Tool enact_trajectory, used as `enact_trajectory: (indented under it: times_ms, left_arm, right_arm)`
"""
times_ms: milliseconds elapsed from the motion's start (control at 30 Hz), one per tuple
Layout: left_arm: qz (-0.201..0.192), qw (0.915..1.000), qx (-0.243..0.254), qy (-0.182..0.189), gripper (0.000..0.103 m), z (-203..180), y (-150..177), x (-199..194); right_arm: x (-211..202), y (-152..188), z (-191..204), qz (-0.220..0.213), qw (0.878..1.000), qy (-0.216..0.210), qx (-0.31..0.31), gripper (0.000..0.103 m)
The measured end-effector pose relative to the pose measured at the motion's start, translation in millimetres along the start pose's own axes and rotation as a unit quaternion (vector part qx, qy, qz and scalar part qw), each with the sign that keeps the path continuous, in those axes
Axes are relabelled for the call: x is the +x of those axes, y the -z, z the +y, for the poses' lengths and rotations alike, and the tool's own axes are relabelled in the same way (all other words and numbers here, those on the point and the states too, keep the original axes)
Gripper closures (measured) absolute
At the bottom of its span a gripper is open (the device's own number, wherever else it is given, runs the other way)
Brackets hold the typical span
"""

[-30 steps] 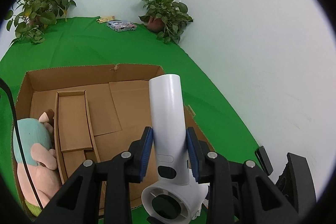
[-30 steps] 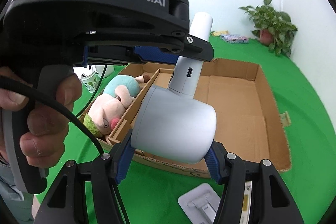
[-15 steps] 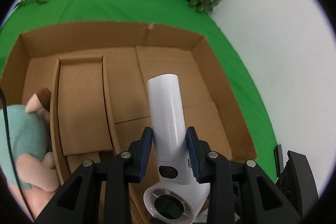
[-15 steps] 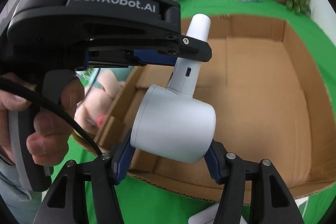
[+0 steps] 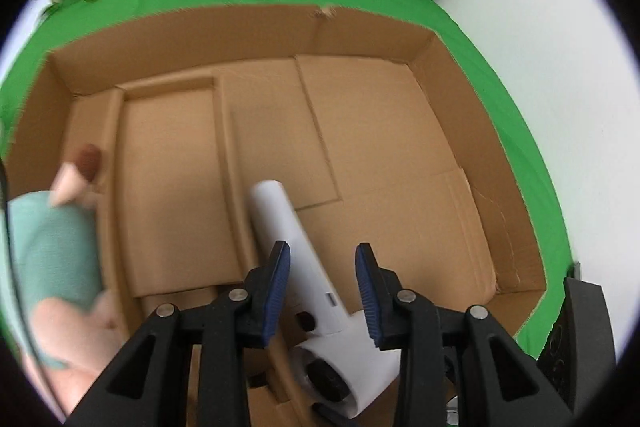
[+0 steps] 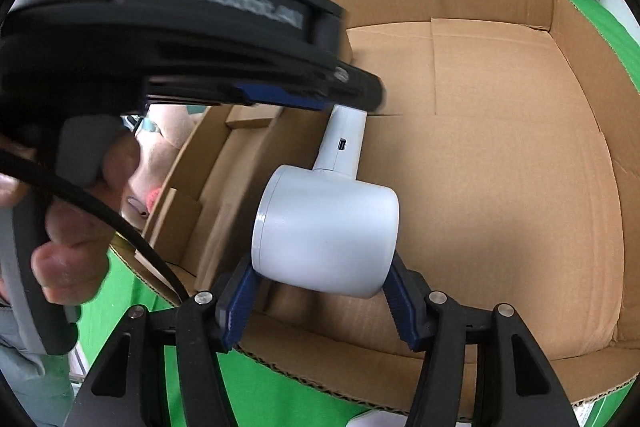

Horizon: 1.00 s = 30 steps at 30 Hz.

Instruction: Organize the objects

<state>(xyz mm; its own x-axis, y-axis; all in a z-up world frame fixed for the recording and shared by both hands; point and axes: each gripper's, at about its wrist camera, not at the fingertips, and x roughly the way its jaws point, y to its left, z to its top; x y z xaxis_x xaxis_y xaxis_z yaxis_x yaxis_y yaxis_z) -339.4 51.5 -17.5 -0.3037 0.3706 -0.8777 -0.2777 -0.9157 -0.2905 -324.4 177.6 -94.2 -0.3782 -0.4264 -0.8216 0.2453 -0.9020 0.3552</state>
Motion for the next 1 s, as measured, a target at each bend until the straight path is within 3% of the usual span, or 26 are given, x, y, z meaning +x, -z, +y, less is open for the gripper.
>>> enact_trajectory:
  times_ms: [100, 233, 433, 467, 600, 700, 767, 800, 833, 933, 1000]
  left_arm:
    - [-0.027, 0.9993, -0.009, 0.026, 0.07, 8, 5, -25]
    - [-0.066, 0.9978, 0.0, 0.011, 0.07, 21, 29, -59]
    - [-0.042, 0.9977, 0.003, -0.054, 0.07, 35, 75, -62]
    - [-0.034, 0.9977, 0.001, -0.059, 0.07, 37, 80, -60]
    - [-0.054, 0.996, 0.007, -0.071, 0.07, 33, 97, -61]
    - [-0.053, 0.9967, -0.003, -0.062, 0.07, 33, 104, -62]
    - [-0.027, 0.9987, -0.016, -0.04, 0.07, 35, 109, -55]
    - [-0.019, 0.9989, -0.019, -0.04, 0.071, 35, 113, -49]
    - [-0.038, 0.9979, -0.007, -0.053, 0.071, 31, 115, -52]
    - [-0.067, 0.9955, -0.011, -0.066, 0.071, 26, 122, -62]
    - [-0.116, 0.9889, 0.002, -0.093, 0.07, 15, 132, -79]
  right_arm:
    - [8, -4, -4, 0.017, 1.0, -0.001, 0.003, 0.045]
    - [0, -6, -1, 0.0, 1.0, -0.006, -0.005, 0.044]
    - [-9, -3, 3, -0.013, 1.0, 0.009, -0.014, 0.06]
    - [-10, -3, 23, -0.013, 1.0, 0.012, -0.016, 0.06]
    - [-13, -2, 28, -0.021, 0.999, 0.023, -0.017, 0.064]
    - [-24, 18, 30, -0.053, 0.998, 0.03, -0.017, 0.063]
    - [-39, 31, 28, -0.072, 0.996, 0.048, -0.018, 0.051]
    - [-52, 41, 29, -0.08, 0.995, 0.054, -0.018, 0.035]
    - [-60, 42, 30, -0.091, 0.994, 0.065, -0.018, 0.023]
    - [-86, 60, 36, -0.126, 0.987, 0.098, -0.029, 0.007]
    - [-100, 72, 45, -0.147, 0.98, 0.123, -0.049, 0.0]
